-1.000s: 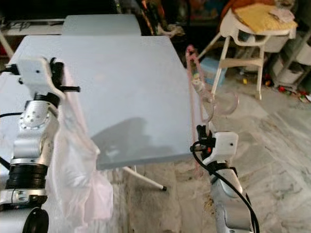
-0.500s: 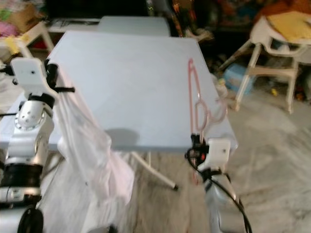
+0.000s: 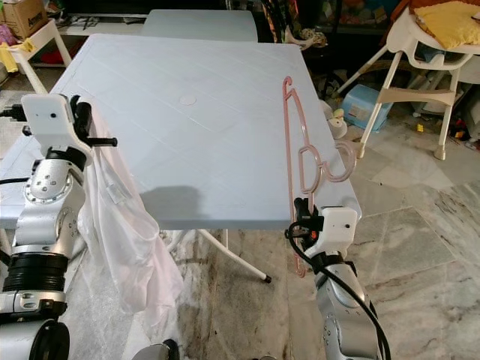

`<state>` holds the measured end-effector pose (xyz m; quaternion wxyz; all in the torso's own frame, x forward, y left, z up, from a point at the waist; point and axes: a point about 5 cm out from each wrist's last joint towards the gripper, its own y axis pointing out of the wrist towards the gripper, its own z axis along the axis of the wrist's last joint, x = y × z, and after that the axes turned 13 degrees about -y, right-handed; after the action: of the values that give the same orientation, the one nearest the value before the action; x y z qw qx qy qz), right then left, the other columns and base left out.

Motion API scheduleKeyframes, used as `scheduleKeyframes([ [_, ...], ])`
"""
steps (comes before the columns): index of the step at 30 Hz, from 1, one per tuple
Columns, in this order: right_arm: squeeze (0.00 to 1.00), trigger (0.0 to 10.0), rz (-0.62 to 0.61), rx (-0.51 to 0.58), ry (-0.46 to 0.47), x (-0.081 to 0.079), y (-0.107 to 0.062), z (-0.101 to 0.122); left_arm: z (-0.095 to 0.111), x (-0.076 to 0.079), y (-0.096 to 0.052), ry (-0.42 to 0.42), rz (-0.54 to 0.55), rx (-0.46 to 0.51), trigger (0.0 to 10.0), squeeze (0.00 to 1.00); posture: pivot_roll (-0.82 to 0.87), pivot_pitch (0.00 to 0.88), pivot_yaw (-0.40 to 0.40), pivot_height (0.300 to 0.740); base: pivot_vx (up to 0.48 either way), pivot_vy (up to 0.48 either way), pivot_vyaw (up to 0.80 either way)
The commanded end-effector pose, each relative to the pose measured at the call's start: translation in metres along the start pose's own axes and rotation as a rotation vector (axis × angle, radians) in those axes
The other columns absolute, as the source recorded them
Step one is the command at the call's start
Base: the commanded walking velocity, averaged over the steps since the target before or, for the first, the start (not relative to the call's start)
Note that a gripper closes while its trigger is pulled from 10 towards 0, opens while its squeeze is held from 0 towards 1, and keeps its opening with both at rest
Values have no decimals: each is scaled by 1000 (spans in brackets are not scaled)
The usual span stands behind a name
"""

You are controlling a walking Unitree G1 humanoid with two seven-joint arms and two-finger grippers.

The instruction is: Hang hanger

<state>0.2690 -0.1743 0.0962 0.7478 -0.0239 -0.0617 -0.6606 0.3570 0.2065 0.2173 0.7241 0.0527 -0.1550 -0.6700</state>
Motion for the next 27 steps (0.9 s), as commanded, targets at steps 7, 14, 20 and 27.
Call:
scheduleKeyframes([
  [7, 0, 10000, 9, -53, 10, -4, -2, -9, -5, 7, 18, 11, -54, -68, 10000, 0, -10, 112, -30, 740, 0, 0, 0],
  [14, 0, 10000, 8, -66, 5, 0, -4, -11, 59, -4, 73, 153, -38, -4, 10000, 0, -20, 121, -21, 740, 0, 0, 0],
  [20, 0, 10000, 22, -87, 16, -7, -8, -15, 114, 17, 97, 300, -55, 50, 10000, 0, -37, 128, -20, 740, 0, 0, 0],
  [27, 0, 10000, 13, -73, 3, -3, -5, -9, 227, 45, 99, 452, 68, 438, 10000, 0, -66, 141, -17, 740, 0, 0, 0],
])
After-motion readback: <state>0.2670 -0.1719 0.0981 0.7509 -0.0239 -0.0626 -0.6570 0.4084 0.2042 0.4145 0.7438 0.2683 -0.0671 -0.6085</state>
